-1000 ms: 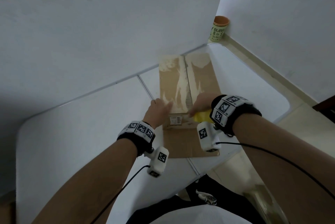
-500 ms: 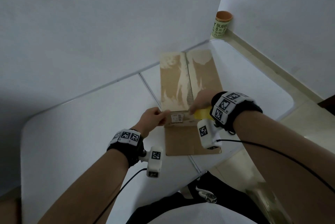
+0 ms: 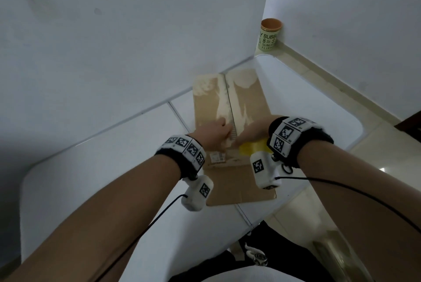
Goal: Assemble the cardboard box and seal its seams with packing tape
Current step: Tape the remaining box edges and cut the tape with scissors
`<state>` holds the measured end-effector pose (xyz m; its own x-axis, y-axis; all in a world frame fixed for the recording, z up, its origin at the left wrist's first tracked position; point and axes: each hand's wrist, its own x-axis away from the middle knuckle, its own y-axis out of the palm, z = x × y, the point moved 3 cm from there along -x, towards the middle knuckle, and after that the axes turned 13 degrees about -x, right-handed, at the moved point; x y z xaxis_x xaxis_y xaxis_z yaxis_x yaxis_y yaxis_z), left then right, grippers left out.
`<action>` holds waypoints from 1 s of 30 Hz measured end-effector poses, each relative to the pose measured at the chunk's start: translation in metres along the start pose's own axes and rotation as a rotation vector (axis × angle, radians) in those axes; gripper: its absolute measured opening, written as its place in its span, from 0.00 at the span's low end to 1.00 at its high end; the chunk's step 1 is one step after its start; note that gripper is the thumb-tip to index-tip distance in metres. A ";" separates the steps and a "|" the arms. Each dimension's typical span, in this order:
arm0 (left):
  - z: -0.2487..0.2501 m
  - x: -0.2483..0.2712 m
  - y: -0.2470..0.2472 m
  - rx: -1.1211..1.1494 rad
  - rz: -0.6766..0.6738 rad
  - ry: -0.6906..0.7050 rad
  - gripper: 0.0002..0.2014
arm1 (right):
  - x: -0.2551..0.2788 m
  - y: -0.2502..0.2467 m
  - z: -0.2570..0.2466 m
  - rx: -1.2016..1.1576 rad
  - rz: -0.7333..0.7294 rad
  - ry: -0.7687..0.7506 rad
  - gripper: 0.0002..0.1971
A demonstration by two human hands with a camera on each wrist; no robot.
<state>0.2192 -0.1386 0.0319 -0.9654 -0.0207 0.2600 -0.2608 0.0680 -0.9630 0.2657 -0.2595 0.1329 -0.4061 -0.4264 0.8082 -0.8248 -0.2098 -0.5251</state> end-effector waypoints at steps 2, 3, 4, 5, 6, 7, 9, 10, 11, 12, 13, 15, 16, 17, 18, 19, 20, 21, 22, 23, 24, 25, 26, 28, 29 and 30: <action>-0.001 -0.008 0.002 -0.046 -0.071 0.010 0.28 | 0.005 -0.003 0.009 -0.091 -0.046 0.042 0.31; -0.002 -0.009 0.001 -0.051 -0.075 0.026 0.29 | 0.004 -0.004 0.014 -0.118 -0.056 0.048 0.31; -0.003 -0.006 0.000 -0.023 -0.067 0.038 0.28 | 0.003 -0.004 0.016 -0.141 -0.059 0.052 0.31; -0.006 0.001 -0.002 0.067 -0.050 0.036 0.25 | 0.002 -0.004 0.016 -0.150 -0.051 0.049 0.31; -0.011 0.009 -0.002 0.207 -0.027 0.000 0.22 | -0.001 -0.003 0.015 -0.145 -0.051 0.041 0.31; -0.018 0.019 -0.001 0.360 0.004 -0.086 0.18 | -0.002 -0.002 0.013 -0.128 -0.053 0.033 0.30; -0.040 0.040 0.009 0.559 0.053 -0.352 0.13 | -0.001 0.001 0.008 -0.079 -0.043 0.021 0.29; -0.051 0.051 0.016 0.589 0.021 -0.486 0.12 | 0.000 0.002 0.005 -0.052 -0.034 0.014 0.30; -0.058 0.061 0.025 0.608 -0.064 -0.588 0.12 | 0.001 0.002 0.003 -0.026 -0.027 0.002 0.30; -0.059 0.068 0.034 0.633 -0.177 -0.640 0.13 | 0.001 0.003 0.001 -0.011 -0.027 -0.001 0.31; -0.056 0.073 0.041 0.682 -0.278 -0.640 0.12 | 0.001 0.004 0.000 0.001 -0.031 0.000 0.32; -0.042 0.076 0.052 0.852 -0.372 -0.593 0.12 | 0.001 0.005 -0.002 0.019 -0.038 -0.003 0.33; -0.035 0.077 0.053 0.951 -0.375 -0.581 0.12 | 0.002 0.004 -0.003 0.025 -0.035 -0.008 0.34; -0.031 0.077 0.055 1.037 -0.360 -0.586 0.12 | 0.002 0.004 -0.004 0.032 -0.030 -0.012 0.34; -0.028 0.077 0.056 1.101 -0.337 -0.603 0.13 | 0.002 0.004 -0.004 0.032 -0.026 -0.018 0.33; -0.027 0.077 0.057 1.151 -0.322 -0.622 0.13 | 0.004 0.004 -0.004 0.030 -0.022 -0.021 0.33; -0.026 0.078 0.057 1.187 -0.317 -0.635 0.13 | 0.004 0.004 -0.003 0.029 -0.020 -0.023 0.32; -0.025 0.078 0.059 1.208 -0.318 -0.641 0.13 | 0.006 0.003 -0.002 0.028 -0.016 -0.023 0.31; -0.024 0.079 0.061 1.212 -0.316 -0.641 0.13 | 0.007 0.003 -0.002 0.024 -0.014 -0.021 0.30; -0.024 0.079 0.064 1.198 -0.315 -0.635 0.14 | 0.007 0.004 -0.001 0.019 -0.015 -0.016 0.29; -0.026 0.078 0.066 1.157 -0.312 -0.620 0.14 | 0.007 0.004 -0.001 0.021 -0.014 -0.014 0.29; -0.029 0.077 0.068 1.063 -0.307 -0.592 0.15 | 0.007 0.004 0.000 0.026 -0.010 -0.012 0.30; -0.034 0.076 0.067 0.900 -0.297 -0.547 0.16 | 0.007 0.004 -0.001 0.026 -0.003 -0.009 0.31; -0.046 0.070 0.057 0.462 -0.263 -0.444 0.22 | 0.006 0.004 -0.001 0.021 -0.001 -0.003 0.33; -0.050 0.066 0.051 0.284 -0.248 -0.402 0.25 | 0.006 0.003 -0.002 0.022 -0.004 0.001 0.33; -0.052 0.063 0.045 0.179 -0.238 -0.371 0.25 | 0.005 0.003 -0.002 0.024 -0.006 0.004 0.32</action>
<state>0.1461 -0.0846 0.0088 -0.8041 -0.3721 0.4636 -0.4388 -0.1545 -0.8852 0.2605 -0.2607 0.1362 -0.4030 -0.4214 0.8124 -0.8174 -0.2336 -0.5266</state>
